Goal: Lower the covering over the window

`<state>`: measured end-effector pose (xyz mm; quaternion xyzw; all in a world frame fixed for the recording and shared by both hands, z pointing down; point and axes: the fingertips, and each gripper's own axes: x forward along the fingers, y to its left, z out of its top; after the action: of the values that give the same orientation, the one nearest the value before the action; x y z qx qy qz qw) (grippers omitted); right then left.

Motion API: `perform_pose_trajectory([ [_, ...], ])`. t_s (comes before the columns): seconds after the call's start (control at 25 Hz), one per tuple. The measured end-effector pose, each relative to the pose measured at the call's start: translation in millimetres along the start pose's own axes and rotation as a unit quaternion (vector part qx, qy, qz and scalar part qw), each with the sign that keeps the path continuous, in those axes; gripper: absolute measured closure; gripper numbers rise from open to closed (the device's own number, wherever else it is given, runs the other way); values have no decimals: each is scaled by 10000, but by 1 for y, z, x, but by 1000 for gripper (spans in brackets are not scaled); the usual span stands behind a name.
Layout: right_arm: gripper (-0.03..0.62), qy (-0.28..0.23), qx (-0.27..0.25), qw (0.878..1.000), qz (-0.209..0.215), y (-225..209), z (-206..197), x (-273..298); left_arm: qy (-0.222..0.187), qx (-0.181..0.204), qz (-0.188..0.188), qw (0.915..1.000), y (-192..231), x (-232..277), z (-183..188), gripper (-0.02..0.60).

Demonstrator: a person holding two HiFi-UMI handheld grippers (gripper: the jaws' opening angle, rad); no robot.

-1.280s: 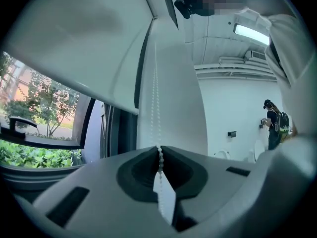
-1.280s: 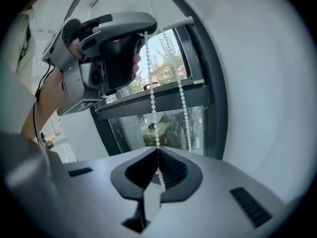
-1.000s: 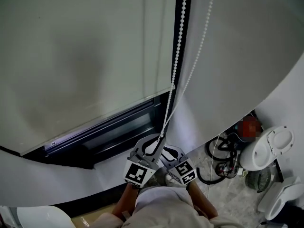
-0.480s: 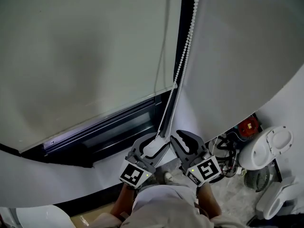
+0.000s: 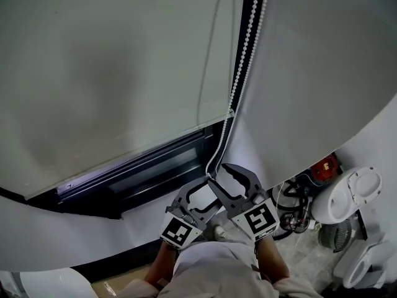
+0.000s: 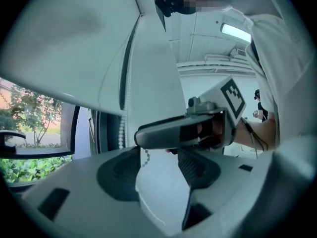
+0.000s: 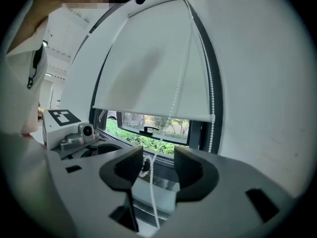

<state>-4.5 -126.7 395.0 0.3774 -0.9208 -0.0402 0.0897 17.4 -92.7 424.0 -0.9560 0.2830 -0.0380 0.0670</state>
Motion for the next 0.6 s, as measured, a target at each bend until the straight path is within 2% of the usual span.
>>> perform_pose_trajectory([
  [0.12, 396, 153, 15, 9998, -96, -9, -7, -3, 24, 1, -22, 10000, -1, -2, -2, 341],
  [0.24, 436, 204, -1, 9994, -276, -18, -6, -6, -147, -88, -13, 9999, 0, -5, 1, 341],
  [0.4, 441, -429, 18, 9976, -538, -36, 20, -7, -203, -174, 32, 9996, 5, -6, 1, 341],
  [0.6, 444, -565, -123, 9945, -870, -62, 32, -5, -224, -255, 77, 9994, 6, -6, 1, 342],
])
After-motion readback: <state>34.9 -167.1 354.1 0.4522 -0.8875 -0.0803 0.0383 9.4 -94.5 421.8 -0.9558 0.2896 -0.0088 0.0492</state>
